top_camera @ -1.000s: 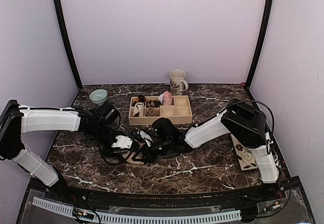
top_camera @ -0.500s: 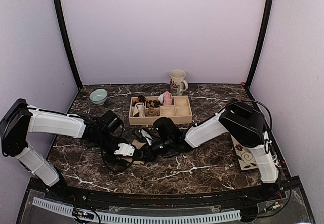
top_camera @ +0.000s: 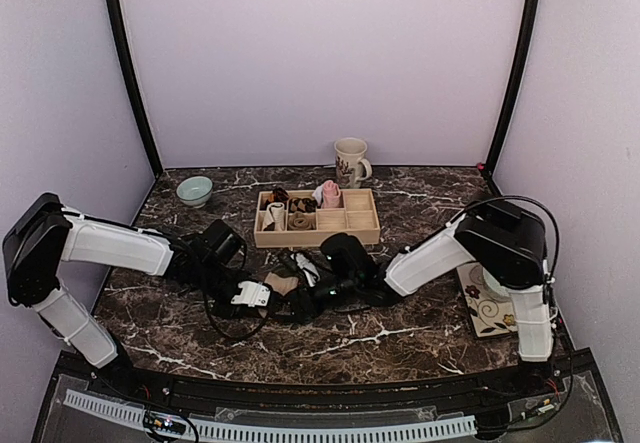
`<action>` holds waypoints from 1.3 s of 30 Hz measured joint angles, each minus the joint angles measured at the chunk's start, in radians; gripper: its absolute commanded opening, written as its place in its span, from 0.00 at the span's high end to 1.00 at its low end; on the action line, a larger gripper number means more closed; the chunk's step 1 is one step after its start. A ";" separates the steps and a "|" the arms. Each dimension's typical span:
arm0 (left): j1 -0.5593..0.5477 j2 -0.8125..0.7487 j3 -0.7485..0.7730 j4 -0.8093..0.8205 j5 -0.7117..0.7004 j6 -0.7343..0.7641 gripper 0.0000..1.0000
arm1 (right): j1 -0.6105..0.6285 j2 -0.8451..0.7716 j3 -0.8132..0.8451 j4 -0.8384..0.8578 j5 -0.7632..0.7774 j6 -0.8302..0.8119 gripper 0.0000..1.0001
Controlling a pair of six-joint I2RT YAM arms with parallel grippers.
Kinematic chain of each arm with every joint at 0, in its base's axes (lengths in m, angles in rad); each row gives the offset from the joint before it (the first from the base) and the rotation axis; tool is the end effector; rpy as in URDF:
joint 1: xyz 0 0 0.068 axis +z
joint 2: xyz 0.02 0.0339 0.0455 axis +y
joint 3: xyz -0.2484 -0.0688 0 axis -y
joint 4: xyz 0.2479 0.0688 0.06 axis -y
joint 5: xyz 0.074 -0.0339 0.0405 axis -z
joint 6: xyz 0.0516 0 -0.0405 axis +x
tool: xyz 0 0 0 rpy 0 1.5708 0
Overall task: Roll the socks
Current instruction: Roll the sock at the center of the board.
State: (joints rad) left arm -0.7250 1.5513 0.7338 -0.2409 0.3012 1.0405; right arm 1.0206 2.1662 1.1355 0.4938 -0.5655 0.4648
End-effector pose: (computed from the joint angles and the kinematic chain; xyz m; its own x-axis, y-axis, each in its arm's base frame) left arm 0.2061 -0.2031 0.1146 0.3103 0.8258 -0.4710 0.9381 -0.1858 0.2922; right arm 0.2061 0.3889 0.0773 -0.6696 -0.3678 -0.6453 -0.7387 0.2392 0.6302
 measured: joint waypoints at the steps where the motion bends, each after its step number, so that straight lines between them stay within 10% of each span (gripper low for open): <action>1: 0.000 0.005 0.004 0.000 0.018 0.006 1.00 | 0.002 -0.043 -0.042 0.006 0.042 -0.002 0.01; 15: 0.068 0.096 0.105 -0.129 0.156 -0.027 1.00 | 0.077 -0.697 -0.432 -0.068 1.061 0.016 0.01; 26: 0.136 0.176 0.166 -0.262 0.302 -0.032 1.00 | 0.240 -0.613 -0.419 -0.052 1.490 -0.150 0.01; 39: 0.146 0.280 0.287 -0.399 0.335 -0.035 1.00 | 0.241 -0.757 -0.571 0.075 1.168 -0.322 0.01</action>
State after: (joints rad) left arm -0.5793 1.8313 1.0210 -0.6395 0.6365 1.0054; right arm 1.2613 1.4094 0.5640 0.5690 0.6025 0.1429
